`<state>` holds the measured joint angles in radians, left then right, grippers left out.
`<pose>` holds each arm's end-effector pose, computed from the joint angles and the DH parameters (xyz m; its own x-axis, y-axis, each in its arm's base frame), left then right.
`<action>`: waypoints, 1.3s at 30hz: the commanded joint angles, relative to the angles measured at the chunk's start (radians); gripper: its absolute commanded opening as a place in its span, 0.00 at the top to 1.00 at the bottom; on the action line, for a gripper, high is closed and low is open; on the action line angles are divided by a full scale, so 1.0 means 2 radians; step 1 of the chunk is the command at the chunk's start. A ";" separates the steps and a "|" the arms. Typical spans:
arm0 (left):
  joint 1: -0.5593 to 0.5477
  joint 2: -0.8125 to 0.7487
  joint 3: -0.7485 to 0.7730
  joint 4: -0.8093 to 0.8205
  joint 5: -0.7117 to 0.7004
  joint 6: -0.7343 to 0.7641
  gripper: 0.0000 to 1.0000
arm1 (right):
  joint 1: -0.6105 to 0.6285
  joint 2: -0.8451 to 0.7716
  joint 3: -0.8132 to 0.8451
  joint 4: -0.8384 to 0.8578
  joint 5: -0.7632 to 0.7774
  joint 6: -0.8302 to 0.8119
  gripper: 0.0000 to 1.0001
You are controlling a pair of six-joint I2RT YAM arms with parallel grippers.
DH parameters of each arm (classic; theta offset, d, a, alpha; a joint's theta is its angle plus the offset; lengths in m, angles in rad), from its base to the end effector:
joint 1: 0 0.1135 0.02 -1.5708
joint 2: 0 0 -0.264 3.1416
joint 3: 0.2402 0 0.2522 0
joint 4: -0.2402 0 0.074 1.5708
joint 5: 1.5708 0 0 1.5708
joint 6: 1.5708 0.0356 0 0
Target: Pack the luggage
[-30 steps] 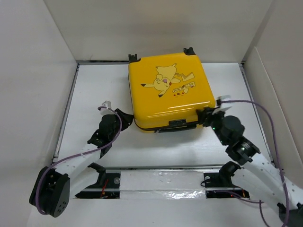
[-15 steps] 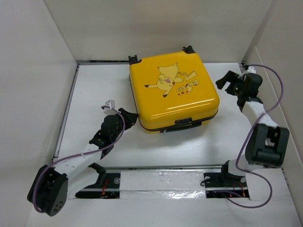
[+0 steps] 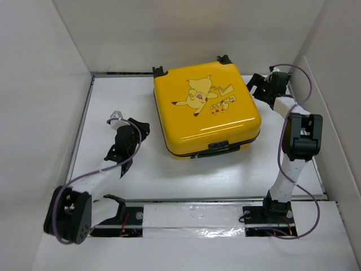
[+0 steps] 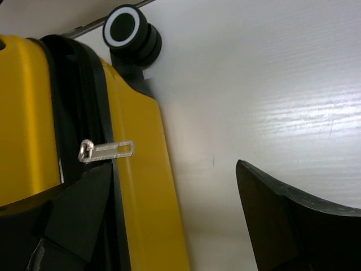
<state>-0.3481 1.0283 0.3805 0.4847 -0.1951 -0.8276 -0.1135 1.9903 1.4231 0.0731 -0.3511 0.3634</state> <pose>0.2117 -0.0695 0.2219 -0.2173 -0.6896 -0.6908 -0.0076 0.7089 -0.7052 0.4594 -0.0400 0.2227 -0.5095 0.3940 -0.7649 -0.0143 0.8850 0.4654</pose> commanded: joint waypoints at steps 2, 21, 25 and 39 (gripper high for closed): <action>0.020 0.105 0.078 0.044 0.034 -0.013 0.65 | 0.051 0.052 0.097 -0.096 0.036 -0.063 0.04; -0.001 0.036 -0.083 0.095 0.094 -0.017 0.69 | 0.253 0.147 0.278 -0.234 -0.104 -0.232 0.07; -0.001 -0.023 -0.082 0.052 0.094 -0.011 0.69 | 0.275 0.149 0.316 -0.244 -0.083 -0.229 0.04; -0.001 -0.085 -0.009 0.002 0.124 -0.015 0.69 | 0.142 -0.050 0.294 -0.158 -0.070 -0.158 0.00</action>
<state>-0.3252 0.9237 0.2523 0.2874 -0.1020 -0.8127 0.2043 2.0693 2.0377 -0.3080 -0.3676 -0.0074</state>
